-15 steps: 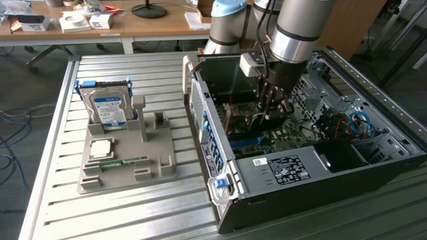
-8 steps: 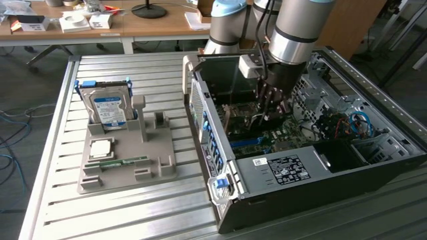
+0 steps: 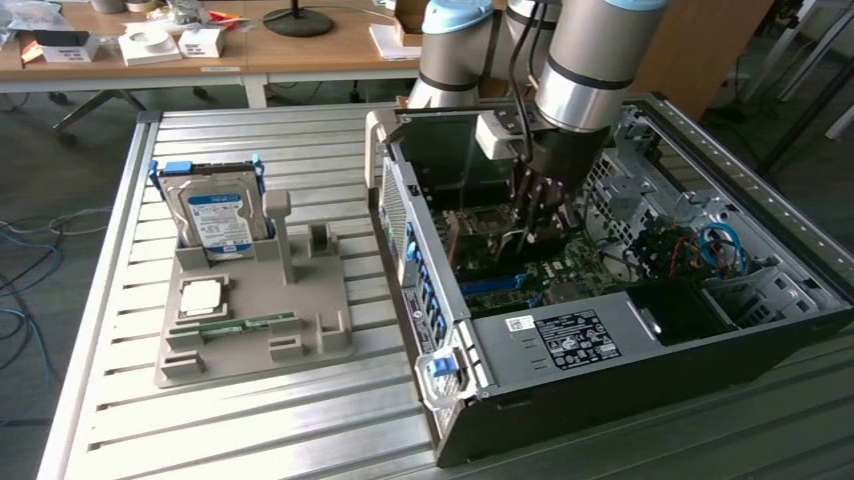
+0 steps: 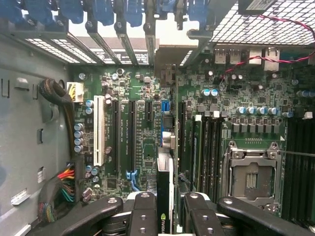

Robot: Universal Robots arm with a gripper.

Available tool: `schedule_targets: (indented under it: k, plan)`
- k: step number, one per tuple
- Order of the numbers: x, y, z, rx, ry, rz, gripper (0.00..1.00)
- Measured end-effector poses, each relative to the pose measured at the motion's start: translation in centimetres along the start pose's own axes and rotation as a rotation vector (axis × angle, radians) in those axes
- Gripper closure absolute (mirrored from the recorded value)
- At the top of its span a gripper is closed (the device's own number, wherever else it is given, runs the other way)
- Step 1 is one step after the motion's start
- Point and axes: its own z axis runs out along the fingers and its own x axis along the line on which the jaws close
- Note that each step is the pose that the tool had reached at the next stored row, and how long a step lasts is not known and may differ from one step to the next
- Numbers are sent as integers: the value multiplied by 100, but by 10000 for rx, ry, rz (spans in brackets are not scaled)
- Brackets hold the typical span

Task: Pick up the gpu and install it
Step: 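Insert the gpu into the slot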

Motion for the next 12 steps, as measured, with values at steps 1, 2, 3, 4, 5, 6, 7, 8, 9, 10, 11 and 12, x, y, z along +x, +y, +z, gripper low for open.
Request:
schedule_targets:
  k: [1,2,3,4,5,6,7,8,9,10,11,12]
  plan:
    - [0,3,4,3,0,0,74]
    - [0,5,8,7,0,-1,74]
    - [0,8,11,10,1,-3,74]
    - [0,10,14,13,1,-5,74]
    - [0,13,17,16,1,-6,74]
    - [0,15,20,19,1,-8,74]
    - [0,16,21,21,0,-9,74]
    - [0,16,21,20,1,-9,74]
    - [0,16,21,20,1,-9,74]
    - [0,16,21,21,0,-8,74]
    - [0,17,22,21,0,-8,74]
    - [0,16,22,21,0,-8,74]
